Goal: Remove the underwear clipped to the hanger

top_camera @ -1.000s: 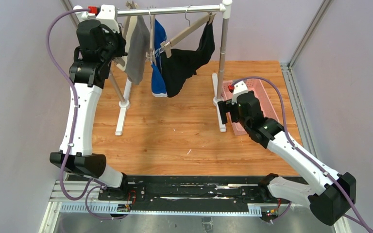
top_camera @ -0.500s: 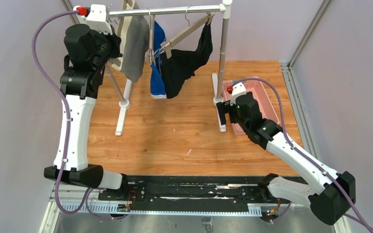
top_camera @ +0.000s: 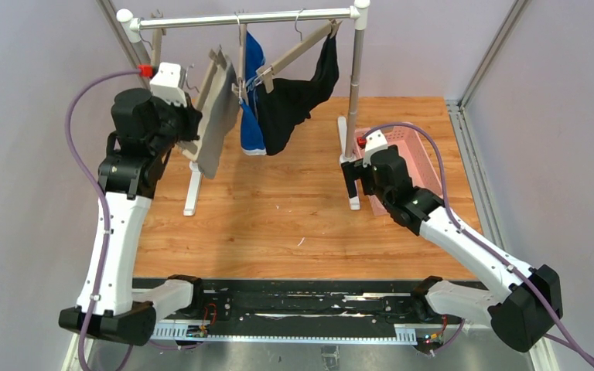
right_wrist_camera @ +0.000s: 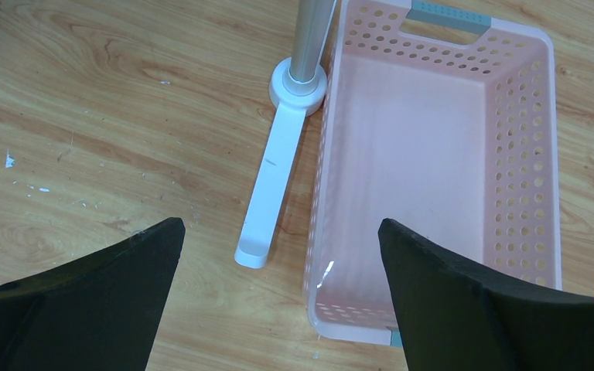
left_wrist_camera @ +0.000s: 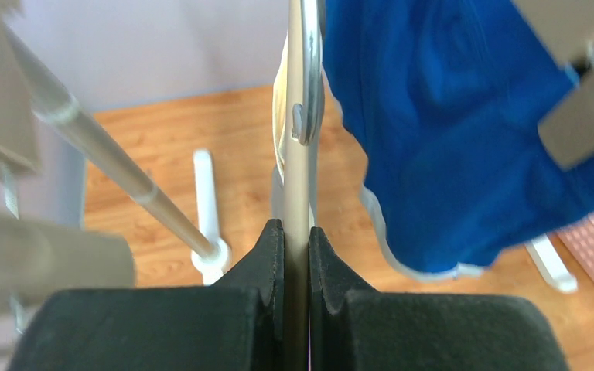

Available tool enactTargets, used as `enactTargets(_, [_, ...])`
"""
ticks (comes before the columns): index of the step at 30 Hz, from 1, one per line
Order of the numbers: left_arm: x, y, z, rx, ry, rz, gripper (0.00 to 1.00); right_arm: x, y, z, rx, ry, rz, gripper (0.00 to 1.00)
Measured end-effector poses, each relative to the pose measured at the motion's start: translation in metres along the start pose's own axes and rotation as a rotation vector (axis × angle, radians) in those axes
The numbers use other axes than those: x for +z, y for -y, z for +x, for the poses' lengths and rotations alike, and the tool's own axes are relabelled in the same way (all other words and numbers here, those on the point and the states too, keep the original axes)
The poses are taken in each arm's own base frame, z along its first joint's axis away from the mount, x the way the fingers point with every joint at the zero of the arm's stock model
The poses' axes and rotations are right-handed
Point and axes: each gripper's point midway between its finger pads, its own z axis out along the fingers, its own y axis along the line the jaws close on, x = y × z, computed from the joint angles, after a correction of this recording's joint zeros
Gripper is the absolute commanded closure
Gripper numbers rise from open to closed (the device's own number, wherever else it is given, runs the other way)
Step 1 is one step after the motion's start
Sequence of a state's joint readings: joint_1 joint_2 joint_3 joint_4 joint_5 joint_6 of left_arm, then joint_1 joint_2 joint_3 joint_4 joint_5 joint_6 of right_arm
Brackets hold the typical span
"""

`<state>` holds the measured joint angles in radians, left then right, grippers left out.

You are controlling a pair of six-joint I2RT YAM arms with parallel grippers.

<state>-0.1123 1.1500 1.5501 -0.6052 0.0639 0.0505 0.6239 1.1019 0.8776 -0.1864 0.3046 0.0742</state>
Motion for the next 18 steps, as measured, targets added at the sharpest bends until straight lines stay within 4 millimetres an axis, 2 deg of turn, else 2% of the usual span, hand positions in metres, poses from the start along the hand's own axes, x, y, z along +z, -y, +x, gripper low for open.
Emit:
enactTargets(5, [-0.026,0.015,0.048,-0.023,-0.07,0.066,1.0,0.003,-0.001,0.001,-0.003,-0.003,-0.003,0.01])
enactTargets(11, [-0.062,0.035,0.115,-0.063,-0.182,0.155,1.0,0.005,-0.005,-0.009,0.003,0.035,-0.018,0.01])
enactTargets(18, [-0.09,0.077,0.183,-0.152,-0.341,0.348,1.0,0.004,-0.009,-0.016,-0.002,0.055,-0.046,0.01])
